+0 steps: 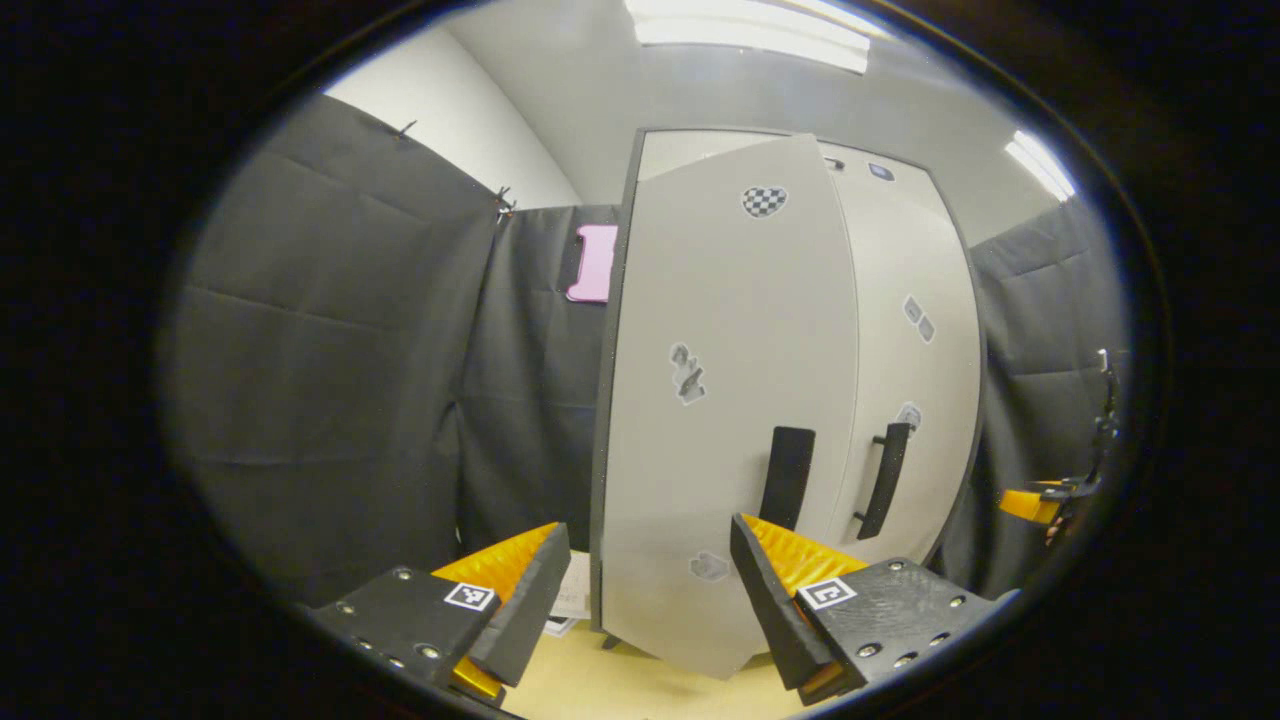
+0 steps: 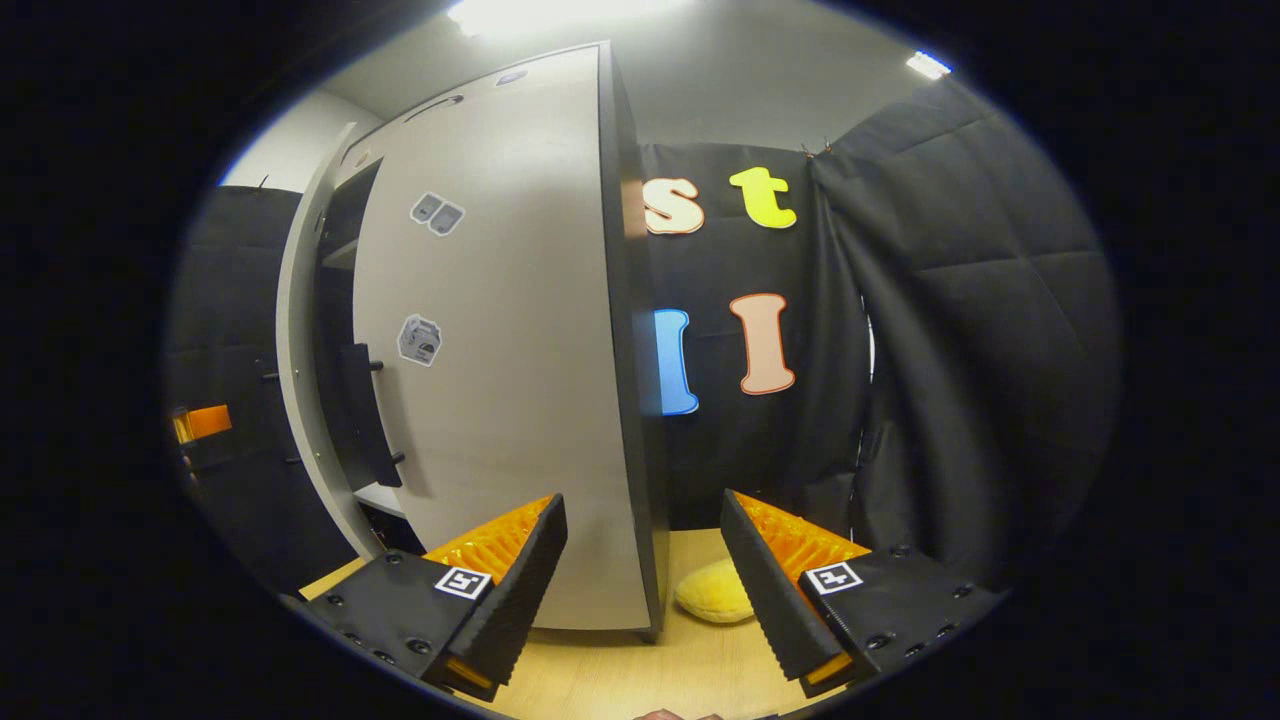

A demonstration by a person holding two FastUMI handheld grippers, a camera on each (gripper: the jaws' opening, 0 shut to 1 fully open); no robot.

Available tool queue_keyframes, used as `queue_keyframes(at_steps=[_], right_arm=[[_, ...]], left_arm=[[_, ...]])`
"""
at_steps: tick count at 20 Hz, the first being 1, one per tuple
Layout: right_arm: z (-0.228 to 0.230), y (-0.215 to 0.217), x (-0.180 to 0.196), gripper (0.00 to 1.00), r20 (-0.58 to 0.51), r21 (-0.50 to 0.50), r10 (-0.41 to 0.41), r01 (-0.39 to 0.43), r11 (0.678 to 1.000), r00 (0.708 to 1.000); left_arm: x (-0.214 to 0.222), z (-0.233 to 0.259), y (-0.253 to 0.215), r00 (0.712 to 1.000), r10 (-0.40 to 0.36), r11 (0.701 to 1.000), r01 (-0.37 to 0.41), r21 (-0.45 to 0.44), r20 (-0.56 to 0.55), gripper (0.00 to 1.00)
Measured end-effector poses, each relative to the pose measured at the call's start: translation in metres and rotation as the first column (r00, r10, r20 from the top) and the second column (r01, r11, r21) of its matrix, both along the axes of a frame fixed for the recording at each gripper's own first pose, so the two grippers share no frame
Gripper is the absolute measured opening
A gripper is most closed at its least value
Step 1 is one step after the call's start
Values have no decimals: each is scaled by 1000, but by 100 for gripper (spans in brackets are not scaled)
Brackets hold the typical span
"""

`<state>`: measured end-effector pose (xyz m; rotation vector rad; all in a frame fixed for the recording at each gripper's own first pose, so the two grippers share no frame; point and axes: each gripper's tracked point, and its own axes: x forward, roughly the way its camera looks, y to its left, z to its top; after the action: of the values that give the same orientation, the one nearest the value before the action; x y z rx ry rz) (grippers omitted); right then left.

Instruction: Grab one shoe with the right hand and put it into the shoe cabinet, grab the other shoe with the left hand and put it into the shoe cabinet; then close the right door with the right hand and the left door with the left hand.

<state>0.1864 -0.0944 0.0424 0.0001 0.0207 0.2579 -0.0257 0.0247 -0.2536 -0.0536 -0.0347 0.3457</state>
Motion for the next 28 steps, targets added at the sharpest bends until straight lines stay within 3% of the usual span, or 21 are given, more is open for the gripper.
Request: queue_keyframes(at_steps=[2, 7, 12, 16, 20, 24, 25, 26, 27, 28], right_arm=[[10, 10, -2, 98, 9, 8, 4, -4, 1000, 1000], [22, 29, -14, 98, -10, 29, 6, -6, 1000, 1000], [26, 33, -37, 98, 15, 18, -85, 84, 996, 996], [17, 43, -57, 98, 15, -12, -100, 100, 995, 995], [10, 44, -70, 98, 41, -53, -138, 140, 989, 990], [-3, 46, -84, 98, 44, -22, -183, 184, 983, 982], [-6, 47, -87, 98, 30, -16, -193, 194, 981, 981], [-11, 49, -91, 98, 18, -17, -192, 193, 981, 981], [-12, 51, -93, 98, 18, -26, -194, 195, 981, 981], [-10, 48, -97, 98, 27, -41, -208, 209, 977, 978]], left_arm=[[-15, 7, 9, 999, 39, 999, -39, 11, 19, 94], [-40, 14, 36, 999, 49, 997, -51, 58, 19, 93], [-43, -2, 52, 999, -30, 999, 29, 36, 22, 99], [-42, -16, 59, 998, -70, 997, 69, 27, 11, 99], [-41, -36, 66, 997, -74, 996, 74, 43, 2, 99], [-46, -48, 85, 998, -58, 995, 58, 80, 1, 99], [-43, -56, 88, 997, -70, 995, 71, 63, -13, 87], [-41, -61, 90, 997, -78, 996, 79, 47, -19, 87], [-39, -60, 91, 996, -86, 996, 87, 37, -14, 99], [-37, -58, 89, 995, -98, 995, 98, 31, -10, 99]])
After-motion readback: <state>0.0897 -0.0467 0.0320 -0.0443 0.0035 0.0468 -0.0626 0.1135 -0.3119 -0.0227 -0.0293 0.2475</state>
